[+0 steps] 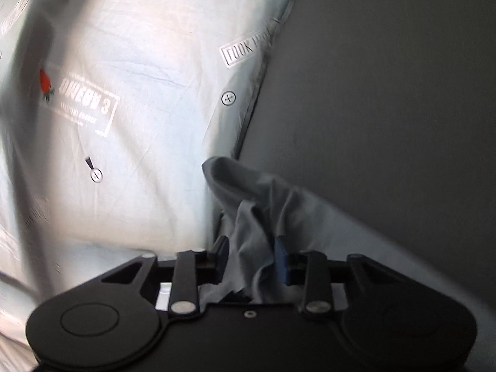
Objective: Fold clothes
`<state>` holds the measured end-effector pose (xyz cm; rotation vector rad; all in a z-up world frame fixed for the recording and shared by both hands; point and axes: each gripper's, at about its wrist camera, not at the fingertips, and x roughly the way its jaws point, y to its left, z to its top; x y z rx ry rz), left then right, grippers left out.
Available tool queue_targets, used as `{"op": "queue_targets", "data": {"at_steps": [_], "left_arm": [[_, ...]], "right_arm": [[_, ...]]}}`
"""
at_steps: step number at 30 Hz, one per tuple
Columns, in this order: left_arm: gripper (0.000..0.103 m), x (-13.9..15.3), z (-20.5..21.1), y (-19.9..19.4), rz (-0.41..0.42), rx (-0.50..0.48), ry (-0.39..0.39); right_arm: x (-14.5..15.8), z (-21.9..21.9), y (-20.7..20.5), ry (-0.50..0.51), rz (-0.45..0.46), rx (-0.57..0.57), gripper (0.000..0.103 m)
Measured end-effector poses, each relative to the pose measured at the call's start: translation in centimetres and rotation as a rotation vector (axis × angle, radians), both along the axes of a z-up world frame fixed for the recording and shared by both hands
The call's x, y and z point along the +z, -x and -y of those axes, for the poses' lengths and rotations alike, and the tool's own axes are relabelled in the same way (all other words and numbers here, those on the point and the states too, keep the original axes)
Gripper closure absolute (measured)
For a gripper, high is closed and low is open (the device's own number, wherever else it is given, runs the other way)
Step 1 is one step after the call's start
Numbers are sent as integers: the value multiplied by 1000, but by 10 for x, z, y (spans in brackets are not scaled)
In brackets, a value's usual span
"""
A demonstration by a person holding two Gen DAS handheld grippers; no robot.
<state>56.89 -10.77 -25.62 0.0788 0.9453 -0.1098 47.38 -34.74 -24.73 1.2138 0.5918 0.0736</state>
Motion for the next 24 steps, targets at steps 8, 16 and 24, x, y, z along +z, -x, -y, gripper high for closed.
{"op": "queue_targets", "data": {"at_steps": [8, 16, 24], "left_arm": [[1, 12, -36, 11, -51, 87, 102], [1, 16, -62, 14, -43, 130, 144], [1, 22, -76, 16, -56, 169, 137]], "right_arm": [[6, -3, -39, 118, 26, 67, 76], [13, -20, -69, 222, 24, 134, 101], [31, -38, -72, -28, 134, 190, 101]]}}
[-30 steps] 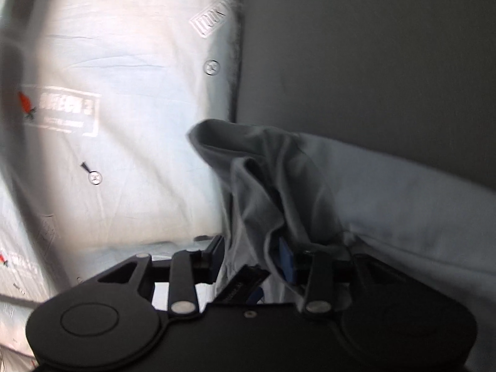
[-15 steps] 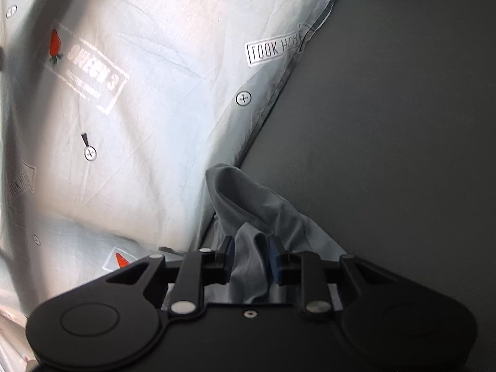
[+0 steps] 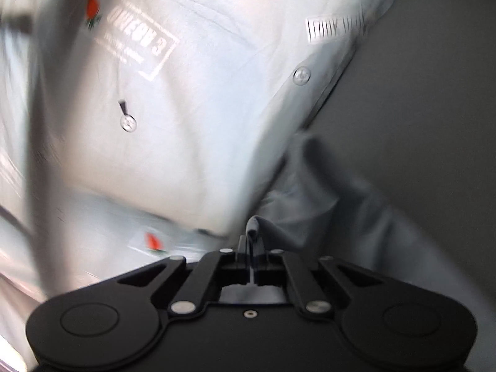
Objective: Fold clothes
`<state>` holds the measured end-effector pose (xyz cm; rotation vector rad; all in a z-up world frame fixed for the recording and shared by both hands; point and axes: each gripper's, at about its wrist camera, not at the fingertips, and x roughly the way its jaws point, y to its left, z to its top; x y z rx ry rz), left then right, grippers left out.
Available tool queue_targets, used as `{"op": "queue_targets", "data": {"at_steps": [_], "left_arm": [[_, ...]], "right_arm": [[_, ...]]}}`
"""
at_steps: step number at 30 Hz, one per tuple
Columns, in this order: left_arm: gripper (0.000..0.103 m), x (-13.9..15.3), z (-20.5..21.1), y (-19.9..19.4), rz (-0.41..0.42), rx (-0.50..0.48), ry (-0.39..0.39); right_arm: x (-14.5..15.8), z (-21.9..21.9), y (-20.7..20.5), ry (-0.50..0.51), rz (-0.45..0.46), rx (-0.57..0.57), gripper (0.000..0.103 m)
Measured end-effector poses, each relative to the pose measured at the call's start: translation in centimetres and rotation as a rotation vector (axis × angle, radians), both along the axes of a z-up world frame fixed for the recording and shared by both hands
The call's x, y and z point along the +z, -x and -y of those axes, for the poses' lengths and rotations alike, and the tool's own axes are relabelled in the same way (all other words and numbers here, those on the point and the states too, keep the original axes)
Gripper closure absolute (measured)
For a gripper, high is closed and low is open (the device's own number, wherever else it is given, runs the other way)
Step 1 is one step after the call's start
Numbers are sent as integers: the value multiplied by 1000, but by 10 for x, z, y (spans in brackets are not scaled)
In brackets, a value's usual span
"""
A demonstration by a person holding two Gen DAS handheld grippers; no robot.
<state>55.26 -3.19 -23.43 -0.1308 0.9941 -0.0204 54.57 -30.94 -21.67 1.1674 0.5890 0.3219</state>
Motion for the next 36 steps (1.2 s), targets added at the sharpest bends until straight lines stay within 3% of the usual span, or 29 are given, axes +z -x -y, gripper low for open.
{"op": "queue_targets", "data": {"at_steps": [5, 7, 13, 19, 24, 30, 36], "left_arm": [[1, 9, -21, 3, 12, 24, 28], [1, 12, -30, 5, 20, 30, 35], [1, 16, -56, 8, 30, 64, 55], [1, 8, -70, 10, 15, 77, 55], [1, 1, -77, 17, -2, 92, 44], [1, -1, -82, 28, -11, 117, 52], [1, -2, -77, 37, -33, 125, 54]], "right_arm": [[-15, -33, -13, -322, -37, 38, 101], [-17, -51, -19, -384, -50, 61, 101], [-18, -92, -22, -425, -60, 140, 101], [-30, -120, -31, -332, -116, 170, 101], [-62, -129, -35, -300, -235, 151, 101], [-60, -144, -49, -317, -198, 188, 101], [-94, -128, -39, -362, -312, 205, 94]]}}
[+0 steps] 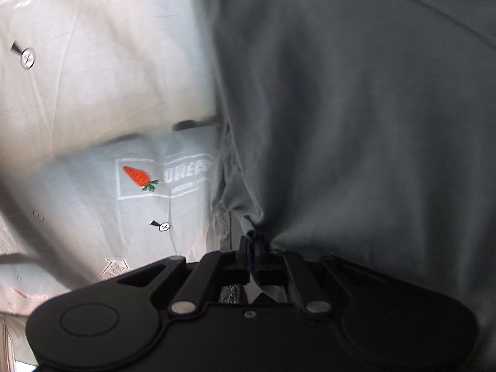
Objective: Fold clothes
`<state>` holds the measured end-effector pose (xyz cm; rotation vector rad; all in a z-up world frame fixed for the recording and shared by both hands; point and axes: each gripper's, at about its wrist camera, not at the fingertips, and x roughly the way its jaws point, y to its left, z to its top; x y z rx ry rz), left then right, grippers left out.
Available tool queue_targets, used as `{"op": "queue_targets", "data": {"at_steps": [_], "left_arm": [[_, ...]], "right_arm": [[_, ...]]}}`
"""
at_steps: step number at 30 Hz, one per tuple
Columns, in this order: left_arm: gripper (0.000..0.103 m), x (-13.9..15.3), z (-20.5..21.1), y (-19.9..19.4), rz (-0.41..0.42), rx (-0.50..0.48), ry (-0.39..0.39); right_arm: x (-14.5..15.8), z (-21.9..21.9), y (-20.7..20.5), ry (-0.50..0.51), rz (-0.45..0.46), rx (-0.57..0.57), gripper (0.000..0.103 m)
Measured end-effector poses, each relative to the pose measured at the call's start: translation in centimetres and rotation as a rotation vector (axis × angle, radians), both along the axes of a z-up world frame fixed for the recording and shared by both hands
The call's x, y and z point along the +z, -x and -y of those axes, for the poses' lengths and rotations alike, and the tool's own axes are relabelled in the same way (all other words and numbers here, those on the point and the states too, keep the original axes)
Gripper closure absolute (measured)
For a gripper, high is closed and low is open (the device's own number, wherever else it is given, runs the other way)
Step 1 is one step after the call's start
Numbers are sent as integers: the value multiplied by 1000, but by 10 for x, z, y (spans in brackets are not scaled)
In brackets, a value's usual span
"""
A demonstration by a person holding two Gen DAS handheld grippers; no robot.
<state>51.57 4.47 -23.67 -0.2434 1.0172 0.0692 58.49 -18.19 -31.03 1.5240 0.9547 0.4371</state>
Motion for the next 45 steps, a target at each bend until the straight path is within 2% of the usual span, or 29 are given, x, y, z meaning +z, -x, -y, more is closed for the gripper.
{"op": "queue_targets", "data": {"at_steps": [1, 3, 9, 14, 19, 22, 26, 30, 32, 36, 41, 42, 43, 45], "left_arm": [[1, 0, 2, 2, -1, -4, -4], [1, 1, 7, 8, -2, -11, -11], [1, 11, 21, 31, 3, -28, -25], [1, 19, 39, 65, 3, -51, -25], [1, 22, 65, 117, -22, -116, -19], [1, 22, 81, 155, -64, -151, -17], [1, 17, 96, 205, -142, -197, 43], [1, 7, 115, 246, -214, -272, 84], [1, -1, 125, 262, -255, -292, 68], [0, -6, 145, 287, -272, -334, -29], [0, -8, 154, 297, -289, -341, -66], [0, -9, 155, 298, -288, -342, -76], [0, -9, 157, 298, -287, -343, -86], [0, -9, 157, 299, -287, -334, -95]], "right_arm": [[2, 2, 2, -16, -1, 0, 82], [8, 7, 6, -42, 0, -3, 69], [40, 37, 38, 25, 48, -43, 68], [71, 78, 91, 189, 120, -73, 68], [94, 128, 163, 412, 154, -91, 68], [108, 155, 207, 569, 159, -78, 68], [118, 177, 257, 755, 163, -14, 68], [114, 190, 296, 866, 133, 60, 68], [111, 194, 312, 916, 126, 89, 68], [109, 185, 329, 1093, 135, 170, 68], [106, 166, 336, 1300, 181, 291, 69], [105, 165, 336, 1316, 178, 301, 76], [104, 165, 337, 1318, 178, 307, 86], [103, 167, 338, 1313, 180, 312, 94]]}}
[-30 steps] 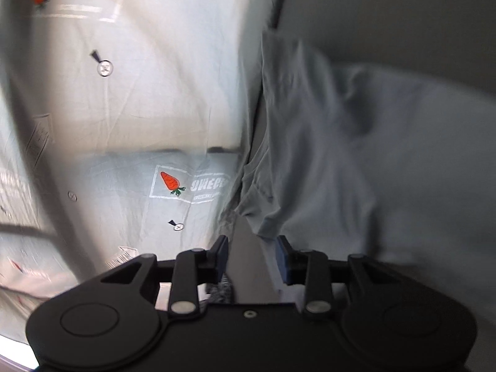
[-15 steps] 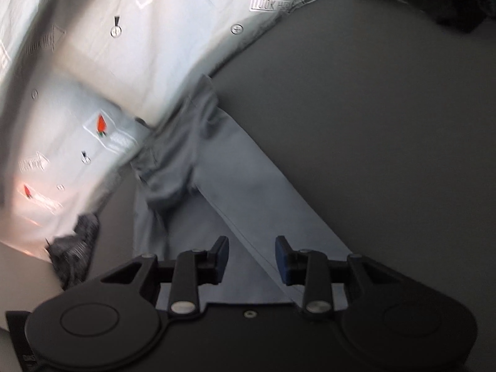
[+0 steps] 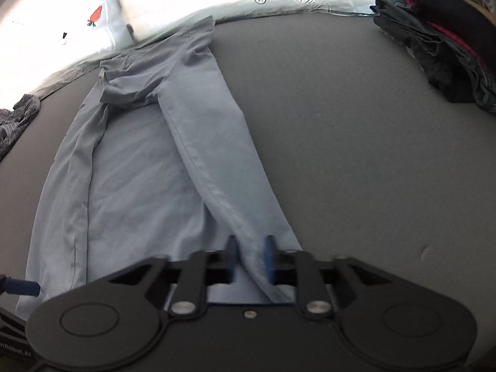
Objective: Fold clothes
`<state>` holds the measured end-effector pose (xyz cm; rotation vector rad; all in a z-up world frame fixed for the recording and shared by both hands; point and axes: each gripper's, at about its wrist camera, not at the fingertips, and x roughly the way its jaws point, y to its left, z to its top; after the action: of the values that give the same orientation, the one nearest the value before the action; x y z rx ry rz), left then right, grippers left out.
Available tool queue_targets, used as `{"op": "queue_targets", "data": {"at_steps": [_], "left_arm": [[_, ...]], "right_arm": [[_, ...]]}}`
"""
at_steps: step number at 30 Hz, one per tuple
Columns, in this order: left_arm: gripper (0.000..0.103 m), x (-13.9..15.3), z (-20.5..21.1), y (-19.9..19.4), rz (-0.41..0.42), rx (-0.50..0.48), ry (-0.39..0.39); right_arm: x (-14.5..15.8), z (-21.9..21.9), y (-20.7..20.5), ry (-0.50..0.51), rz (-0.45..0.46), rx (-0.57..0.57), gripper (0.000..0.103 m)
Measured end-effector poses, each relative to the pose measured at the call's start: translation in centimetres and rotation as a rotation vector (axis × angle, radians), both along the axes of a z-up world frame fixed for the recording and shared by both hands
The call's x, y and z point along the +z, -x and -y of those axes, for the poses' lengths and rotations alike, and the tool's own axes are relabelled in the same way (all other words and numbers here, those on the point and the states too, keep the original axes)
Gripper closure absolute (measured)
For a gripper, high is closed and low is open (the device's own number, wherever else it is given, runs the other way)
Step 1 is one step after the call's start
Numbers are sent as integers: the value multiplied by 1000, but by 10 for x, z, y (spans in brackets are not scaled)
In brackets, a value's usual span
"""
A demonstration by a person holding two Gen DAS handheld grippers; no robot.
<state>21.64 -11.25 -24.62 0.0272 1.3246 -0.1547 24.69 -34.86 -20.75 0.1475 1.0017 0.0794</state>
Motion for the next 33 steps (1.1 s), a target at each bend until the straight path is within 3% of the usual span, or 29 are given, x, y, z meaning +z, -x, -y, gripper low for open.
{"op": "queue_targets", "data": {"at_steps": [3, 14, 17, 25, 29, 33], "left_arm": [[0, -1, 0, 2, -3, 18, -3], [0, -1, 6, -4, -12, 40, -29], [0, -1, 7, -6, -16, 48, -35], [0, -1, 9, -8, -10, 53, -52], [0, 0, 7, -8, -14, 49, -44], [0, 6, -3, -6, -18, 67, 10]], "right_arm": [[6, 9, 2, -81, 14, 6, 97], [-8, 32, 4, -709, -69, -62, 97], [-16, 21, 2, -819, -104, -67, 97], [-53, -17, -3, -922, -249, -92, 97], [-56, -31, 4, -862, -291, -53, 95], [-33, -25, 9, -751, -215, -13, 89]]}}
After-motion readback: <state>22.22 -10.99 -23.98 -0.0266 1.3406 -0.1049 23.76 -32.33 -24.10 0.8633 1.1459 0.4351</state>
